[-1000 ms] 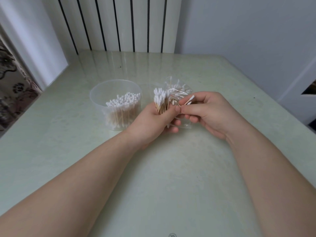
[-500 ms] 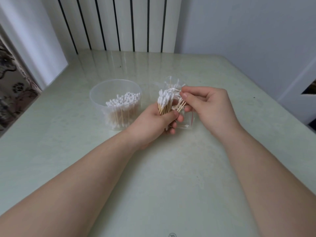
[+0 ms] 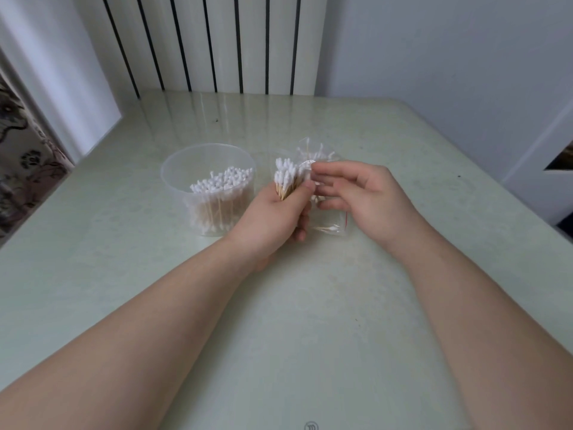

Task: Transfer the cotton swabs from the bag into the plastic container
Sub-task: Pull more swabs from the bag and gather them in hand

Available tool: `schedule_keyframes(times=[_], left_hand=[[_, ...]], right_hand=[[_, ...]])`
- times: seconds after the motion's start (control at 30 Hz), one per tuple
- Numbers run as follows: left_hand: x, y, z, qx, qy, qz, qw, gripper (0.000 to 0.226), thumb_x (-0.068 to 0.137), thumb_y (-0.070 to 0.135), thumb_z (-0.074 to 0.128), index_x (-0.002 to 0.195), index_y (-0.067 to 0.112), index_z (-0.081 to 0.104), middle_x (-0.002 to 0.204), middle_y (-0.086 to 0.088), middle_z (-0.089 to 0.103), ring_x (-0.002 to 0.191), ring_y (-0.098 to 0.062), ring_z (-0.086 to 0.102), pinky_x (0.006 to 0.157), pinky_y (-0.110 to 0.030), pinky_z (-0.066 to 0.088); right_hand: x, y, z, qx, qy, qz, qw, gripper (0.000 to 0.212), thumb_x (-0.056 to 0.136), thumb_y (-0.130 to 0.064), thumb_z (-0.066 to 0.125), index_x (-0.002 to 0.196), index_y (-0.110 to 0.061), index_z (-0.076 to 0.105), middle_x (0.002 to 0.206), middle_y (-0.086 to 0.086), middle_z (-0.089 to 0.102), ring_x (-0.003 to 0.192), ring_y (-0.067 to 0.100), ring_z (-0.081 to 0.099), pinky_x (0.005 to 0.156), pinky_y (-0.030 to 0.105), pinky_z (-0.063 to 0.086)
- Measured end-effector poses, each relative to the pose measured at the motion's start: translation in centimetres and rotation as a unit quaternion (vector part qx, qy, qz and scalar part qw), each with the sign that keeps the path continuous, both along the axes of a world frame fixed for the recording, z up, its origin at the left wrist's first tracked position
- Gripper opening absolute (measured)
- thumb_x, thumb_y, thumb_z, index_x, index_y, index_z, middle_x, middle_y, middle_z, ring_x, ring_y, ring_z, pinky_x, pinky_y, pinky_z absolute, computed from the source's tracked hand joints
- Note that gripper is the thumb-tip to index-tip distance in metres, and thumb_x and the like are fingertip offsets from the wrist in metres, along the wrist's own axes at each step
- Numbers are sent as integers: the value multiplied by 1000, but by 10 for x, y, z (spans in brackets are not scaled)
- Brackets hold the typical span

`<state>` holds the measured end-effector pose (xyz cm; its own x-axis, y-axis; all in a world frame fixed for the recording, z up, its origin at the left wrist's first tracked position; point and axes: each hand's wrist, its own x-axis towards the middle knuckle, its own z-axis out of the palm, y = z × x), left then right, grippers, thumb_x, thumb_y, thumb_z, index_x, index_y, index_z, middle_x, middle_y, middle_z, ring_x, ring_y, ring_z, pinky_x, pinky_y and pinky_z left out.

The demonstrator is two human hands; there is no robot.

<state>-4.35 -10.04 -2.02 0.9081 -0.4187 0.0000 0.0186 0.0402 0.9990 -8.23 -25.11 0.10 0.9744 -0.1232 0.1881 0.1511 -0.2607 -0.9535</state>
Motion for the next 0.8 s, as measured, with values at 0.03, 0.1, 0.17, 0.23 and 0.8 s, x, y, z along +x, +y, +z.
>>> schedule_keyframes(times=[0.03, 0.1, 0.17, 0.23, 0.8], left_hand=[[1, 0, 0, -11, 7, 16, 1000, 28, 105, 26, 54, 79, 15, 54, 60, 0, 48, 52, -17, 45, 49, -29, 38], [3, 1, 0, -28, 23, 33, 999, 28, 104, 28, 56, 79, 15, 55, 58, 0, 48, 51, -19, 44, 51, -29, 36], [3, 1, 0, -39, 37, 37, 998, 26, 104, 28, 56, 82, 14, 54, 58, -1, 47, 50, -19, 44, 50, -29, 37], [3, 1, 1, -50, 46, 37, 997, 25, 104, 27, 56, 82, 15, 53, 60, -2, 46, 50, -18, 42, 47, -28, 37], [0, 2, 2, -77, 35, 39, 996, 33, 104, 29, 55, 74, 17, 51, 57, 1, 47, 53, -17, 44, 48, -27, 37]], right_hand=[[1, -3, -4, -96, -16, -33, 995, 38, 98, 2, 46, 121, -18, 69, 113, 3, 73, 105, 14, 71, 89, 29, 57], [-1, -8, -7, -318, -24, -74, 945, 39, 93, -7, 52, 121, -26, 71, 107, -3, 76, 97, 11, 71, 90, 27, 54], [-3, -11, -7, -429, -17, -87, 899, 34, 89, -14, 61, 119, -25, 72, 108, 1, 75, 95, 19, 69, 90, 27, 50], [0, -13, -7, -464, -49, -84, 880, 28, 86, -16, 66, 113, -17, 72, 109, 5, 73, 100, 24, 65, 87, 23, 43], [-2, -18, -4, -431, -118, 29, 894, 8, 82, -21, 70, 79, -24, 77, 77, -13, 65, 81, 7, 59, 79, 30, 48]])
